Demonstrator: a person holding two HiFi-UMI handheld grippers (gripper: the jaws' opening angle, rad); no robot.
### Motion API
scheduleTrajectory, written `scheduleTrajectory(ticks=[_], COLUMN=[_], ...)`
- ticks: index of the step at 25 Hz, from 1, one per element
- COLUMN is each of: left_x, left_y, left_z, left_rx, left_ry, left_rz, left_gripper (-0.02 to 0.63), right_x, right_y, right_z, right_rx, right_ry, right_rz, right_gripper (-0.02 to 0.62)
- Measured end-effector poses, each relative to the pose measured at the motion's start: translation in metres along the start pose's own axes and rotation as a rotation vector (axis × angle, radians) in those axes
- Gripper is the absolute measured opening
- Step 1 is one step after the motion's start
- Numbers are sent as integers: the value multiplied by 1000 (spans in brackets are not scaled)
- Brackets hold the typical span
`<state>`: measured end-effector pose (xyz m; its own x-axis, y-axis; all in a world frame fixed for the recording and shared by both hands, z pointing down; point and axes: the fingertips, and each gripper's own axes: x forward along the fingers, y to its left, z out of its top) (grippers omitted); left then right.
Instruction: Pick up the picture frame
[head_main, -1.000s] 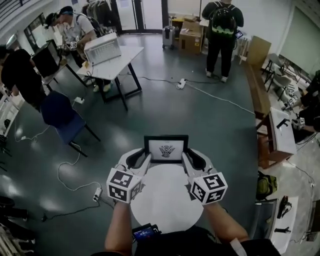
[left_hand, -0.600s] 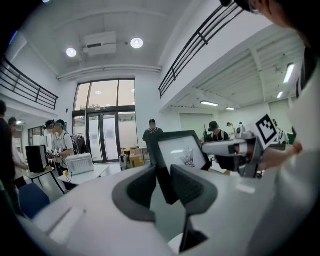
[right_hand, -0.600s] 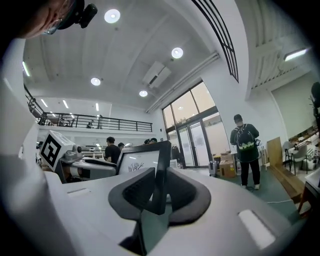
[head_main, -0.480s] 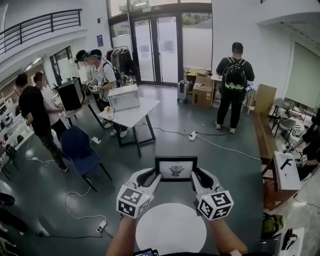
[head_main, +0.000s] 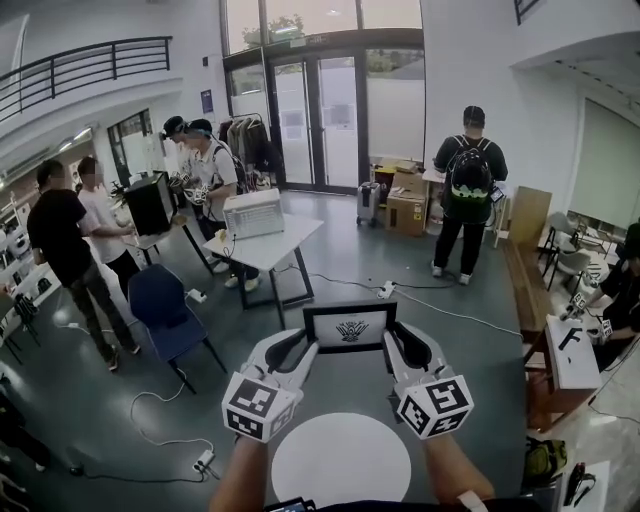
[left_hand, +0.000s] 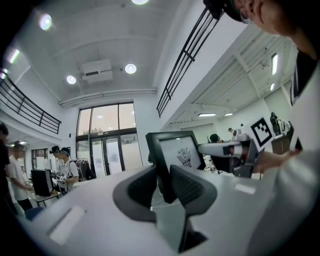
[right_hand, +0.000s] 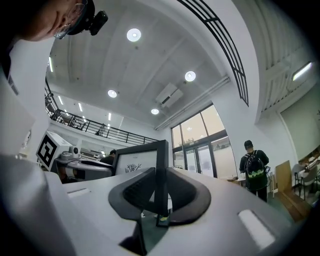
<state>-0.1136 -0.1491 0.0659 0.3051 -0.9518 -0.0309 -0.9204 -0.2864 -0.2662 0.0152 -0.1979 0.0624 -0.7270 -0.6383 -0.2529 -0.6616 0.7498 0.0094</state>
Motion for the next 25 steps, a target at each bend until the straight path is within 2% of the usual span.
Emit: scheduleTrajectory(ticks=[4,25], left_x=[-10,-48], left_y=[0,-23], left_z=[9,19], left_rx=[0,2], left_ry=[-14,-39], left_rz=[22,91], left_gripper=[84,83], right_x=[-5,-32], right_y=[9,28], right_z=[15,28], right_rx=[-35,-32], right_ry=[-27,-89], right_rz=[6,111], right_gripper=[63,63])
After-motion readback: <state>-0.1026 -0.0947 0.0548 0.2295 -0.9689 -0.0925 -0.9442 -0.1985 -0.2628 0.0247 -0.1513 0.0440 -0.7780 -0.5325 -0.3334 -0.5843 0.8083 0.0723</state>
